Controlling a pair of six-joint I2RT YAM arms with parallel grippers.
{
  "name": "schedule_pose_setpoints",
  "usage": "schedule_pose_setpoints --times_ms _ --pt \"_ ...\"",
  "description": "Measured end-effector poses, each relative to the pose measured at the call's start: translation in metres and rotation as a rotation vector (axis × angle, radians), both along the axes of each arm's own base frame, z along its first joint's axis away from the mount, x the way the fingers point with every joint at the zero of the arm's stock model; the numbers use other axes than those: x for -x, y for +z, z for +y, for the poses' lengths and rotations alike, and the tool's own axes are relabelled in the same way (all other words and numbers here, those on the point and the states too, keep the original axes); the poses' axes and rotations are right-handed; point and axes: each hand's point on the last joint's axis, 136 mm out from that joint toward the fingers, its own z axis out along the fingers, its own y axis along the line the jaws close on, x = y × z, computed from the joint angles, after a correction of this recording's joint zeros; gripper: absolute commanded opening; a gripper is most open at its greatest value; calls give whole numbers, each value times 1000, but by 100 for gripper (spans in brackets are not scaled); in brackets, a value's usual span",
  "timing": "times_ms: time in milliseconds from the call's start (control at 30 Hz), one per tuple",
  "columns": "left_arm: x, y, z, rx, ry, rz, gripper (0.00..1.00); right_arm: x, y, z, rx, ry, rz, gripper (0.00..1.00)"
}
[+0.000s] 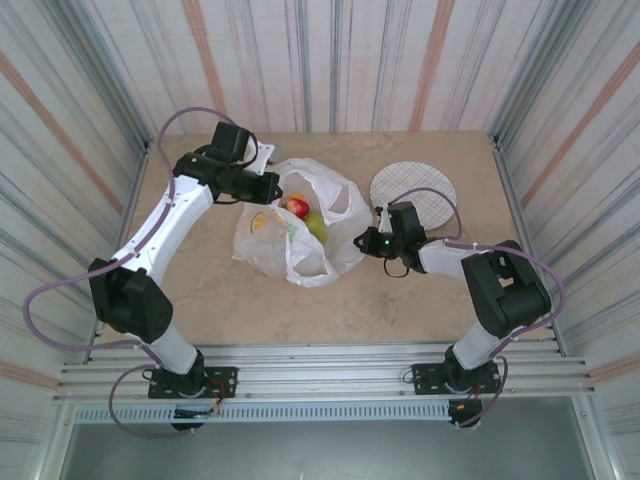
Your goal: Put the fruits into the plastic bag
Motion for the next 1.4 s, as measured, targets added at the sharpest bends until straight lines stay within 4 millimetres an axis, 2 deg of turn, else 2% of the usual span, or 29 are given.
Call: schedule_pose_setpoints --times_ms 133,433,533,700,767,867,933,1067,1267,1400 --pt "0 0 0 0 0 0 0 3 25 0 -19 6 -33 0" --pt "0 12 9 20 16 -16 0 -3 144 15 -126 79 -226 0" --pt "0 25 12 58 19 -16 0 -3 180 15 -113 104 -277 0" --pt "3 60 12 162 23 -28 0 0 245 7 -70 131 -374 1" --pt "7 73 13 210 26 -27 0 4 265 4 -56 135 -408 1" --pt "10 83 18 256 41 -21 0 8 285 -2 -39 132 -447 2" --pt "9 84 20 264 53 -16 0 10 286 -3 -32 131 -444 3" --pt "6 72 19 260 60 19 0 4 261 -1 -4 136 -371 6" --pt "-3 21 19 217 82 142 0 -14 205 4 56 139 -243 8" --pt "-8 -2 19 193 96 195 3 -22 178 4 91 139 -189 12"
